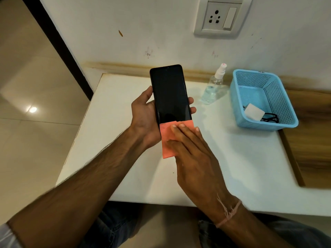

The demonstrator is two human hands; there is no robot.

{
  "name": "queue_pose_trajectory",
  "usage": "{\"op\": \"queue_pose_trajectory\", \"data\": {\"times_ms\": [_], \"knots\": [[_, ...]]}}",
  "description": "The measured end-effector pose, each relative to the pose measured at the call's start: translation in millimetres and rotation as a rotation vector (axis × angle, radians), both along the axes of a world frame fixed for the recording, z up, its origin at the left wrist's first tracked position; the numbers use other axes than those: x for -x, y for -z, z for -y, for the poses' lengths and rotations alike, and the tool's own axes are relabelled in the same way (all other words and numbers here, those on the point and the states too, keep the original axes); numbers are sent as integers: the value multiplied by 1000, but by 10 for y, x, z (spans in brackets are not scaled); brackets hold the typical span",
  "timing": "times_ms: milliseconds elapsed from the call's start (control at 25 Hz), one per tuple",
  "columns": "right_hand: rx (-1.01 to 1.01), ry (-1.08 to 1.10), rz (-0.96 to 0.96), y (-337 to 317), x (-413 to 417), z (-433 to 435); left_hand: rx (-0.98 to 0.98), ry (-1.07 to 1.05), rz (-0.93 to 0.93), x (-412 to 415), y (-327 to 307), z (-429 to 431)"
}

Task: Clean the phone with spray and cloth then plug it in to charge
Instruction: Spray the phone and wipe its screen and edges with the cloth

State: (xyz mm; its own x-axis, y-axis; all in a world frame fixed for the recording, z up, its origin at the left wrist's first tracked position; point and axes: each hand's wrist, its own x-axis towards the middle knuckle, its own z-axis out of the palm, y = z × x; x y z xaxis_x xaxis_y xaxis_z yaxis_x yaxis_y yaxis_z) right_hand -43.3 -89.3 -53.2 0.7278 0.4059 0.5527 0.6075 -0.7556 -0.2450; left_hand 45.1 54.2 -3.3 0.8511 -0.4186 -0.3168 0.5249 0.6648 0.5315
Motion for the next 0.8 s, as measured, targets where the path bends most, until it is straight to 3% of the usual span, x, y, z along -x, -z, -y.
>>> {"op": "queue_pose_trajectory", "data": {"times_ms": [120, 360, 560, 800], "knots": [[165, 33, -43, -87, 23, 70, -6, 0, 3, 16, -30, 16], [191, 111, -106, -604, -530, 137, -116, -20, -40, 58, -93, -15], [341, 138, -201, -1024, -1089, 46, -107, -25, -110, 115, -153, 9], [355, 23, -162, -853, -780, 112, -74, 33, -102, 182, -190, 1]]}}
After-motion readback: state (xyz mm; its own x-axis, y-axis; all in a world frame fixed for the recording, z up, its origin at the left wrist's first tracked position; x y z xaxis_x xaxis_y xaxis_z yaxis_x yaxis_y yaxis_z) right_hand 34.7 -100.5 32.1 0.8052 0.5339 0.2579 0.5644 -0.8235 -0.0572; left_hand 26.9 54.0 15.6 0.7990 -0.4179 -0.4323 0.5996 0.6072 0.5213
